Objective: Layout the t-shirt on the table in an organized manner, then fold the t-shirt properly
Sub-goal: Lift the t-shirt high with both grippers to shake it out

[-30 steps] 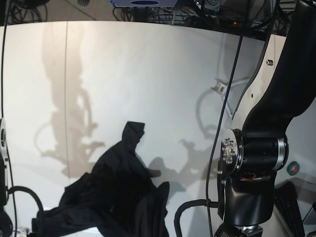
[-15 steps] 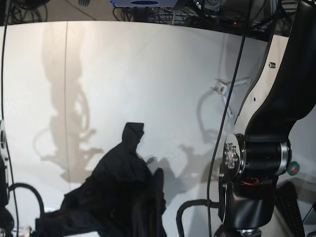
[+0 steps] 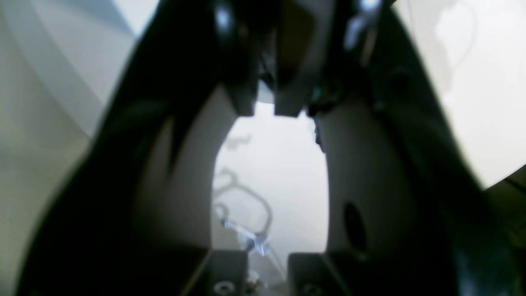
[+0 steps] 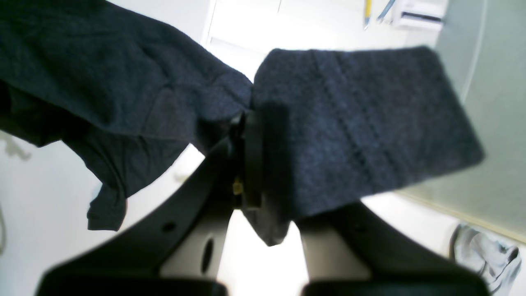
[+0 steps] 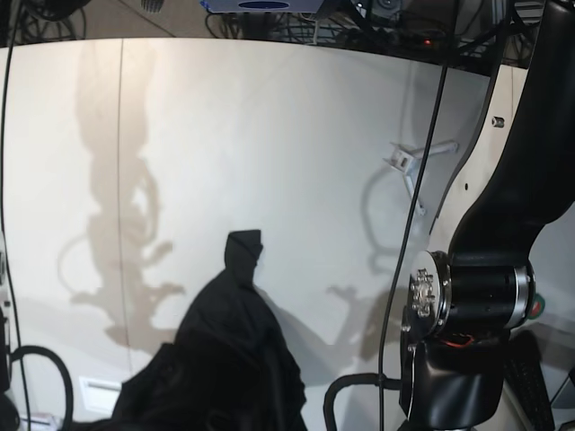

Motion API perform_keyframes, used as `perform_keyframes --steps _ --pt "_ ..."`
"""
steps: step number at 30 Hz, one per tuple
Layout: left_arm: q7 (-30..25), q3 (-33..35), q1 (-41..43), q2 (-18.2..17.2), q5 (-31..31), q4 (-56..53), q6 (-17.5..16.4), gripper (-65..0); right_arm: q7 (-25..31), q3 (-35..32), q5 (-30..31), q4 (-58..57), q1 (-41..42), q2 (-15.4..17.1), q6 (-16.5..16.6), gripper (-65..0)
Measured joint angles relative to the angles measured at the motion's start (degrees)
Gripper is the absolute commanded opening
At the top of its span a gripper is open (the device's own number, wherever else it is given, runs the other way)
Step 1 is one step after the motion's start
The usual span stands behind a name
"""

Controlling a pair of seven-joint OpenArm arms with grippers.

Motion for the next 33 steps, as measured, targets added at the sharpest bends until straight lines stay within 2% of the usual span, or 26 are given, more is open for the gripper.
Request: perform_keyframes --steps 9,13,16,17,19,24,29,33 --pt "0.2 0.4 -1.7 0.0 0.0 7.1 1.8 -65.0 5.1 0.0 -0.1 0.7 5.8 0.3 0.0 -65.0" --pt "-1.2 -0.2 -2.9 0.1 -0.9 8.1 1.8 -65.0 4.9 0.0 0.1 0.7 5.4 0.3 0.0 -65.0" --pt "0.7 -0.2 -1.7 0.1 -0.4 10.3 1.9 -65.0 4.5 0.0 -0.2 0.7 5.1 0.3 0.0 -65.0" --pt "0.9 -0.1 -1.4 0.0 -0.3 11.5 2.2 -65.0 4.6 0.0 -0.1 0.8 5.1 0.3 0.0 -65.0" --pt "0.9 0.0 -1.6 0.1 -0.2 13.4 4.9 -65.0 5.2 0.0 -0.2 1.8 5.1 0.3 0.0 -65.0" --pt "-0.7 -0.2 -3.1 0.2 -1.9 13.4 5.2 -65.0 6.6 0.0 0.0 2.0 5.4 0.3 0.0 -65.0" --pt "0.1 -0.1 -1.6 0.4 -1.1 12.3 7.9 -65.0 8.1 0.0 0.1 2.0 5.3 0.3 0.0 -65.0" --pt "-5.3 0.4 -2.3 0.0 -0.5 11.6 8.6 -65.0 12.7 -0.2 -0.2 2.0 5.3 0.3 0.0 -65.0"
